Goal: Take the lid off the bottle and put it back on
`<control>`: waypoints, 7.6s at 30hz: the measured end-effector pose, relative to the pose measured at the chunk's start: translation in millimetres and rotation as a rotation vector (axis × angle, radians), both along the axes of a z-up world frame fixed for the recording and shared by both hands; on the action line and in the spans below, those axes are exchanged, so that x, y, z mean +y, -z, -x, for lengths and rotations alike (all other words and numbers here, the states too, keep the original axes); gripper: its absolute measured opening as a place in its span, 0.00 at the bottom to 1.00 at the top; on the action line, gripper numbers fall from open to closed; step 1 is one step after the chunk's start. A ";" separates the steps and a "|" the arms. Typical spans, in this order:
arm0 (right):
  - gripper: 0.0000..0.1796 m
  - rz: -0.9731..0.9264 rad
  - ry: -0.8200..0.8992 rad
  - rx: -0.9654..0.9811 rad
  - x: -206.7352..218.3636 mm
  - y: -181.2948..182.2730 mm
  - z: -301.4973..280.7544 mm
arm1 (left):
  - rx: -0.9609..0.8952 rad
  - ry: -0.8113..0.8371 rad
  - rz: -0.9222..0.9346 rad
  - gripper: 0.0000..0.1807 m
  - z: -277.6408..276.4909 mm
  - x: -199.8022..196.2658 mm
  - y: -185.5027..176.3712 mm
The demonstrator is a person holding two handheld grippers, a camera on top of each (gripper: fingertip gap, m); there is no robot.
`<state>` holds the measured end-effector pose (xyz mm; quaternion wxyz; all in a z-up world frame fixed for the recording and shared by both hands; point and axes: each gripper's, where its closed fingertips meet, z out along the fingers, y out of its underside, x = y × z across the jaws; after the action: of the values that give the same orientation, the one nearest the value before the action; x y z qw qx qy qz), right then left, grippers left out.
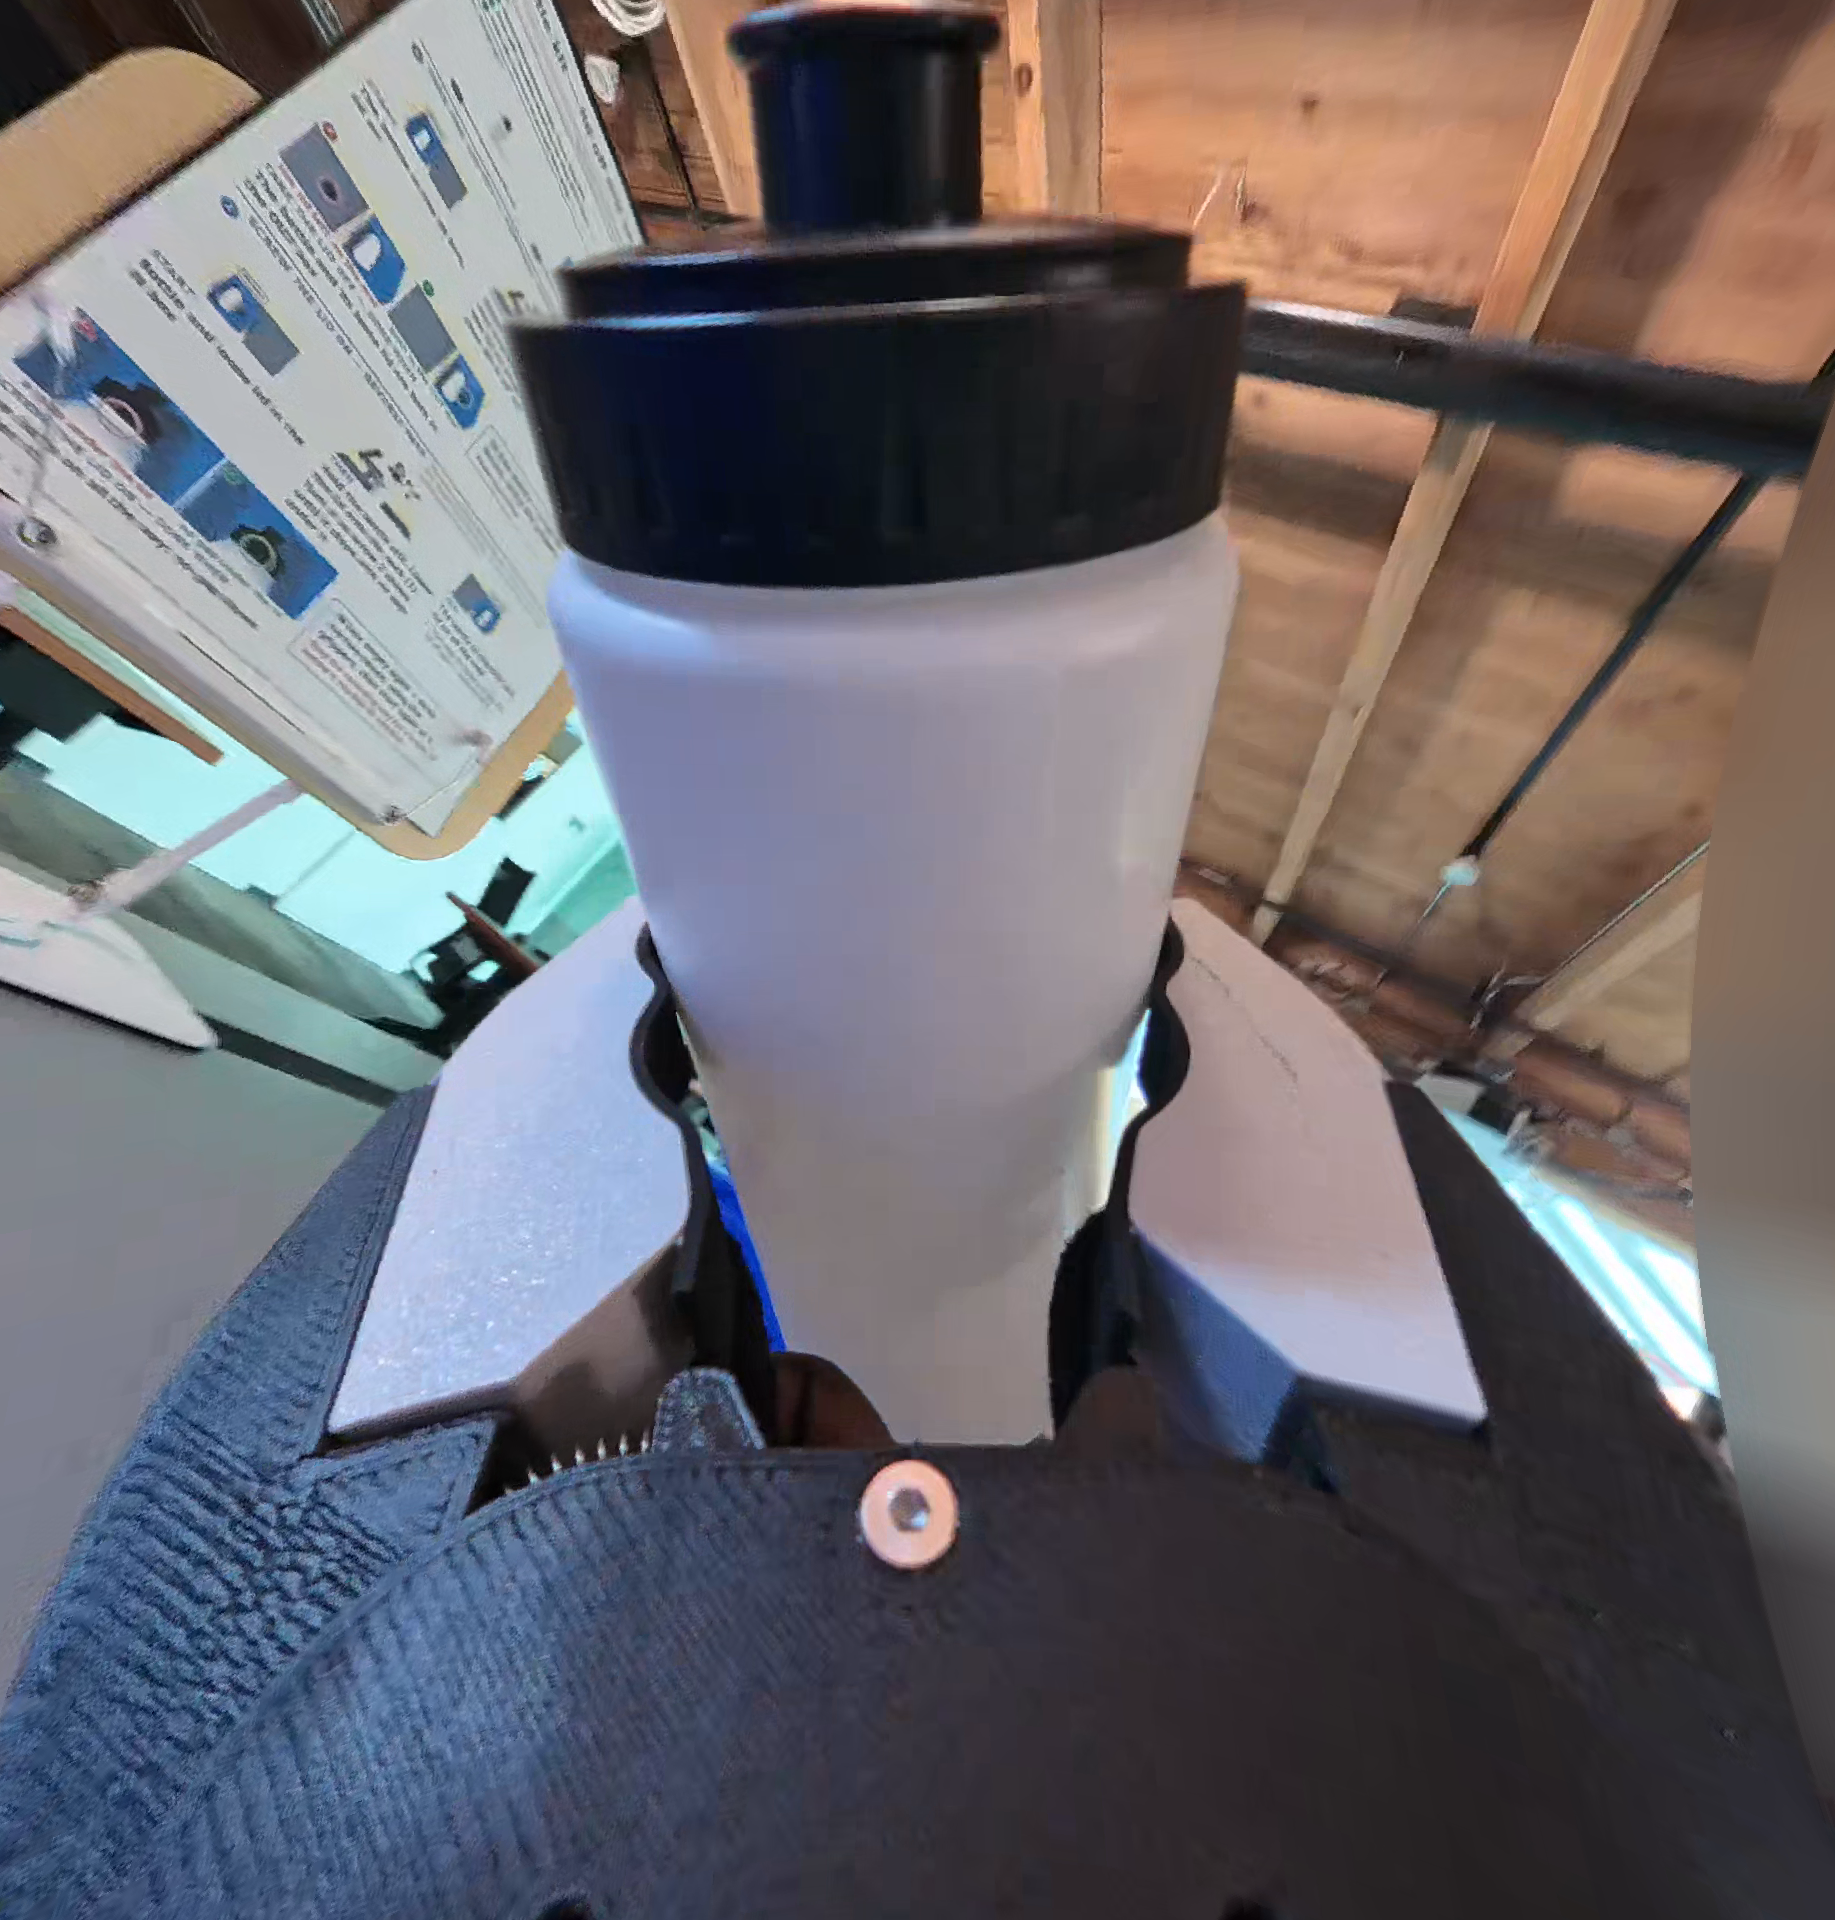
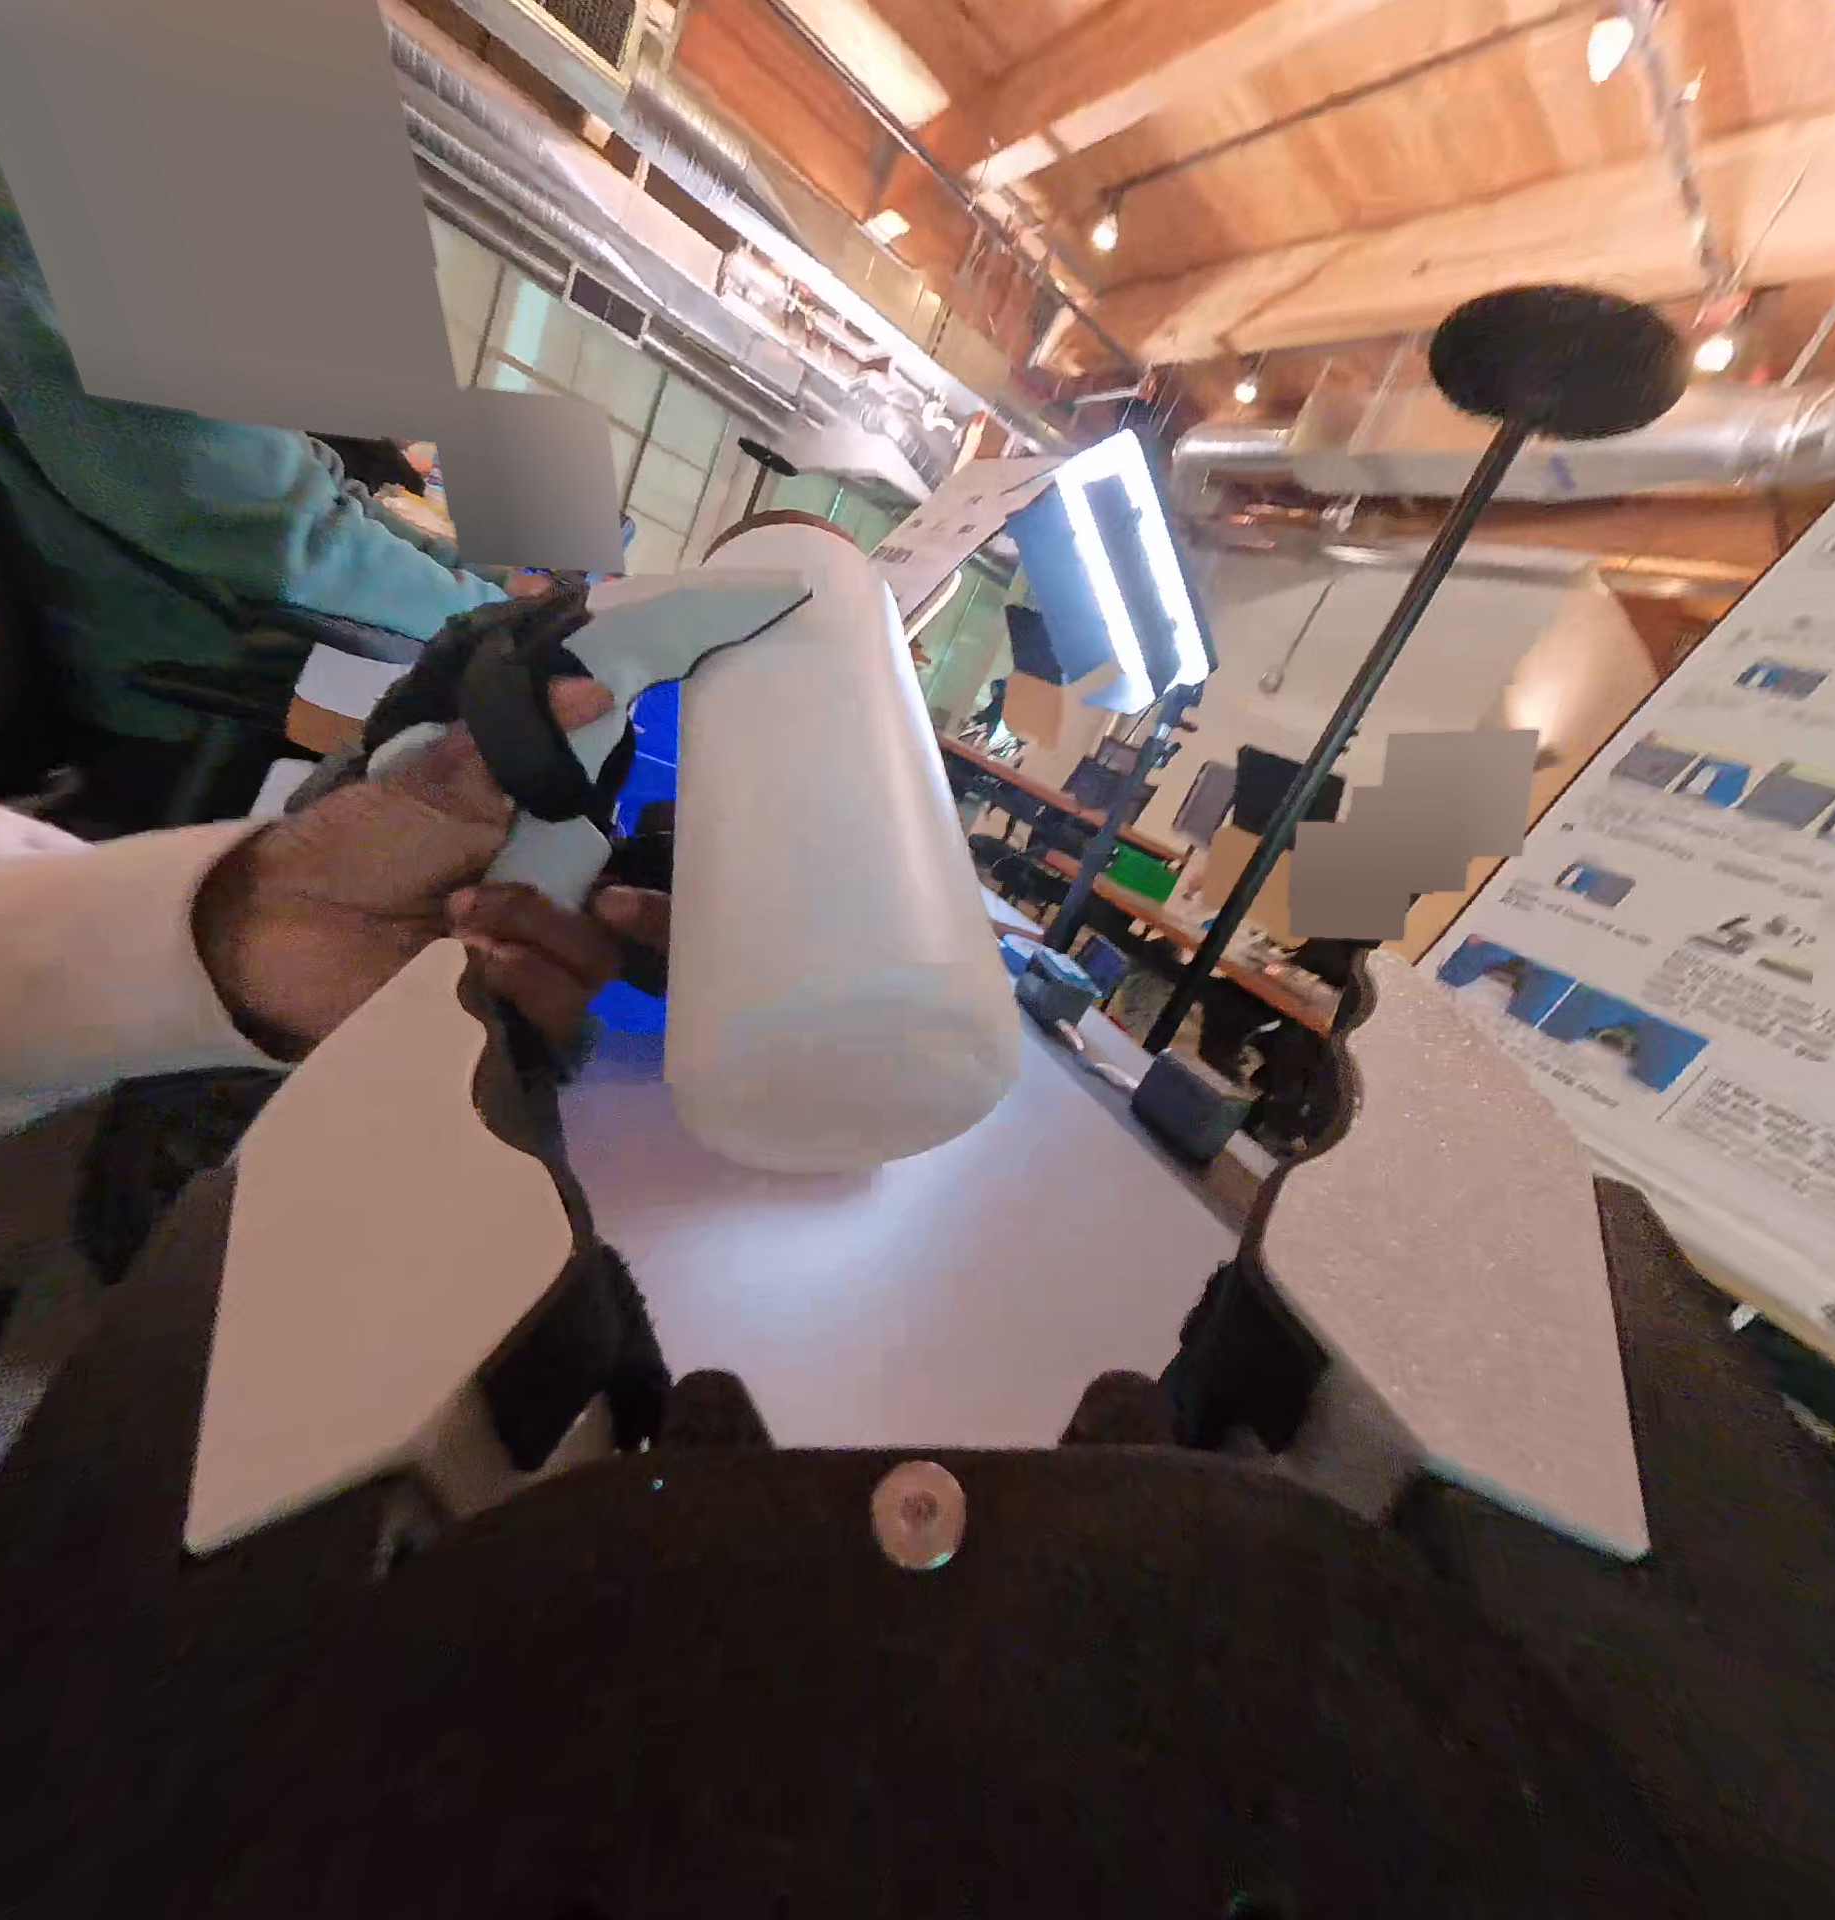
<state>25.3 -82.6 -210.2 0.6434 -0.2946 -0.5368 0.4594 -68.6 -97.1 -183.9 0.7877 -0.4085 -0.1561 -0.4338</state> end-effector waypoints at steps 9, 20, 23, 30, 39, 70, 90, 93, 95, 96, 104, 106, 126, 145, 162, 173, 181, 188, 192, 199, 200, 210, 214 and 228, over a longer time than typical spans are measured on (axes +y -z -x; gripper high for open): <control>0.68 -0.444 0.184 0.154 -27.0 -6.4 2.8 | -0.284 0.352 0.085 0.48 -34.7 13.5 7.7; 0.58 -0.572 0.269 0.142 -31.9 -23.1 -13.8 | -0.232 0.510 0.026 0.49 -55.7 15.9 -13.5; 0.58 -0.656 0.325 0.157 -29.9 -35.2 -20.9 | -0.187 0.530 -0.006 0.56 -58.1 12.9 -21.3; 0.58 -0.565 0.634 0.154 49.6 -76.7 -91.7 | 0.020 0.374 0.008 0.57 -43.5 7.2 -7.7; 0.58 0.042 0.962 -0.021 218.4 -13.6 -210.5 | 0.027 0.275 0.041 0.54 -15.7 10.9 15.9; 0.52 0.624 1.224 -0.575 244.2 87.3 -253.2 | 1.002 -0.406 0.529 0.51 34.3 -51.1 32.2; 0.17 0.409 0.710 -0.979 171.0 135.6 -128.2 | 0.957 -0.586 1.050 0.11 133.0 -58.4 138.8; 0.17 0.401 0.680 -0.961 163.4 135.2 -103.1 | 0.933 -0.571 1.023 0.12 132.2 -57.9 138.4; 0.17 0.383 0.649 -0.953 155.2 135.0 -84.3 | 0.935 -0.575 1.018 0.12 132.1 -57.5 138.4; 0.17 0.372 0.631 -0.950 150.3 134.9 -74.6 | 0.936 -0.577 1.017 0.12 132.1 -57.3 138.5; 0.17 0.281 0.511 -0.937 108.0 134.4 1.1 | 0.955 -0.571 1.014 0.14 129.3 -55.5 139.1; 0.17 0.255 0.491 -0.937 97.1 134.4 19.1 | 0.966 -0.569 1.015 0.16 128.0 -54.8 139.4; 0.19 -0.032 0.222 -0.814 2.3 131.8 136.8 | 0.785 -0.611 0.723 0.27 148.0 -99.0 71.8; 0.27 -0.123 0.017 -0.692 -21.0 127.9 148.2 | 0.727 -0.871 1.145 0.42 306.9 -176.5 143.7; 0.43 0.362 0.007 -0.616 -87.6 105.0 186.1 | 0.702 -1.120 1.027 0.03 249.0 -193.5 119.7; 0.12 0.079 0.175 -0.355 -60.9 51.2 175.1 | 0.786 -1.433 0.628 0.03 186.5 -191.4 34.2; 0.11 0.008 0.433 -0.097 15.3 -34.1 64.2 | 0.830 -1.224 0.321 0.04 97.3 -86.7 -45.5; 0.08 0.103 0.830 -0.127 110.8 -45.2 -74.5 | 0.886 -0.784 0.292 0.07 -9.1 62.4 -49.2; 0.08 0.210 1.000 -0.202 150.2 -29.3 -146.3 | 0.923 -0.559 0.350 0.09 -70.9 128.5 -25.3; 0.07 0.386 1.195 -0.376 195.8 17.5 -225.9 | 0.916 -0.271 0.503 0.10 -142.3 198.1 42.4; 0.06 0.410 1.209 -0.406 200.8 26.7 -232.6 | 0.921 -0.247 0.530 0.10 -148.6 204.1 53.2; 0.05 0.594 1.262 -0.571 225.4 93.0 -270.8 | 1.004 -0.110 0.657 0.12 -184.9 224.2 124.8; 0.05 0.602 1.271 -0.581 228.9 99.7 -277.9 | 1.086 -0.051 0.616 0.17 -194.0 220.5 128.6; 0.47 0.033 0.728 -0.697 155.4 69.1 -199.8 | 1.450 -0.148 0.739 0.47 -82.8 97.5 100.1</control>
<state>225.0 72.8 -279.4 0.5398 -0.6088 -0.5747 0.0878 14.3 0.4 -284.0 0.5339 -0.8097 0.2330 0.0709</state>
